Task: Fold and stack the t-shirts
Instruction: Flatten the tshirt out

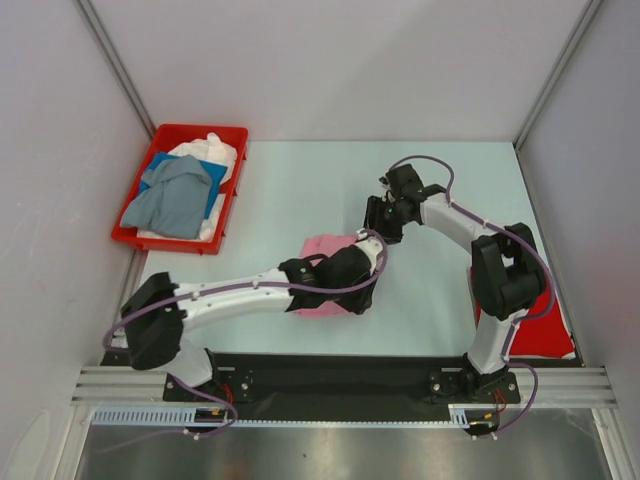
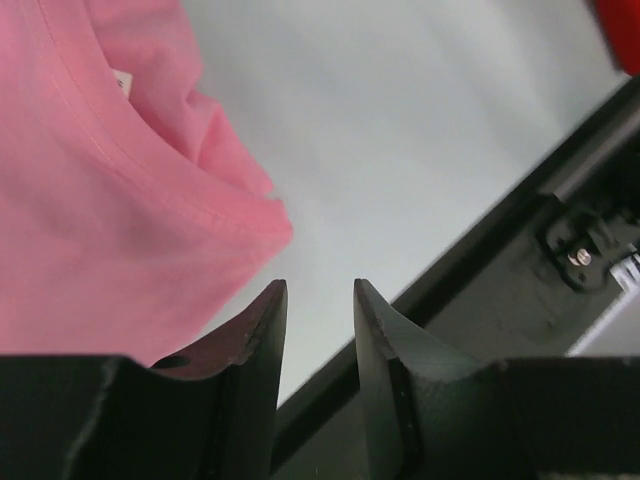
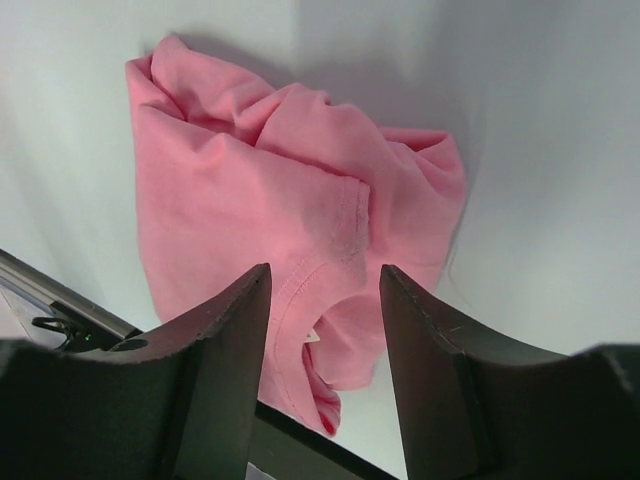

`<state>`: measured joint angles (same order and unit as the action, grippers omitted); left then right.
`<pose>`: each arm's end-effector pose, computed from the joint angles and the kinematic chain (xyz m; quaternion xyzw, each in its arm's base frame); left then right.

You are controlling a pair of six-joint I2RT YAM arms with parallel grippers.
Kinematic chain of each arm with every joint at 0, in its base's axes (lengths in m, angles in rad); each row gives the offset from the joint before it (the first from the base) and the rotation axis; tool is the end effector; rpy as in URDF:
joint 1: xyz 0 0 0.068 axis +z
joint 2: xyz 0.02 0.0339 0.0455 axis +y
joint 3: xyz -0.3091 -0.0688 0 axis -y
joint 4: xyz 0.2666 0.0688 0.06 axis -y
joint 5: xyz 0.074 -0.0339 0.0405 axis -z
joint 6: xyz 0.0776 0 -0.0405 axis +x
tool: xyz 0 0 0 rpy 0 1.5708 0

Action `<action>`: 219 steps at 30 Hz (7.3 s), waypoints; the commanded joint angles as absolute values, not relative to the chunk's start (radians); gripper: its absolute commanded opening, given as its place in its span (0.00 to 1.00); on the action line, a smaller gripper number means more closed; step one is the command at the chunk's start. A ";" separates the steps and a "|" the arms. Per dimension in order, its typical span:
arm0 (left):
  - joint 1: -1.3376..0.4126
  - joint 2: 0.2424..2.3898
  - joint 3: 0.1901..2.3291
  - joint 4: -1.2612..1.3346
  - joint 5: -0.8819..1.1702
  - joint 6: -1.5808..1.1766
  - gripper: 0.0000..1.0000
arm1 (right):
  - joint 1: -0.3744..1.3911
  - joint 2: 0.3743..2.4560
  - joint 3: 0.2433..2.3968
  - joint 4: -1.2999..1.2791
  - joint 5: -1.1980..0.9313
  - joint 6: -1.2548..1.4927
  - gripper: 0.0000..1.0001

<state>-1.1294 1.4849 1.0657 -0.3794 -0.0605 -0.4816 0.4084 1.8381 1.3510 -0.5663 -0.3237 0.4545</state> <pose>0.1611 -0.3299 0.2592 0.2839 0.8814 -0.2520 0.2810 0.3925 0.1967 0.2116 -0.0192 0.9548 0.2471 0.1642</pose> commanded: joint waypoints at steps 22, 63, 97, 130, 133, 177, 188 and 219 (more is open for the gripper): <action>-1.167 1.925 1.453 -0.732 -0.340 -0.624 0.38 | 0.357 1.816 1.301 -0.508 -0.480 0.472 0.51; -1.085 1.414 1.178 -0.604 -0.256 -0.526 0.00 | 0.382 1.829 1.337 -0.436 -0.492 0.640 0.00; -1.319 1.368 2.101 -0.649 0.080 -0.267 0.00 | 0.212 1.005 2.065 -0.522 -0.002 0.381 0.00; -0.445 0.821 0.879 -0.885 -0.408 -0.637 0.11 | 0.402 2.167 2.328 -0.960 -0.349 0.424 0.60; -0.446 0.839 0.905 -0.865 -0.323 -0.617 0.52 | 0.399 1.877 1.903 -0.968 -0.143 0.381 0.60; -0.284 2.398 2.115 -0.836 0.153 -0.348 0.55 | 0.308 2.394 1.962 -0.755 0.213 0.493 0.65; -0.308 2.073 2.008 -0.796 -0.030 -0.275 0.82 | 0.301 2.338 2.330 -0.963 0.232 0.364 0.76; -0.425 1.436 1.095 -0.715 0.024 -0.449 0.00 | 0.540 1.491 1.037 -0.615 -0.245 0.621 0.77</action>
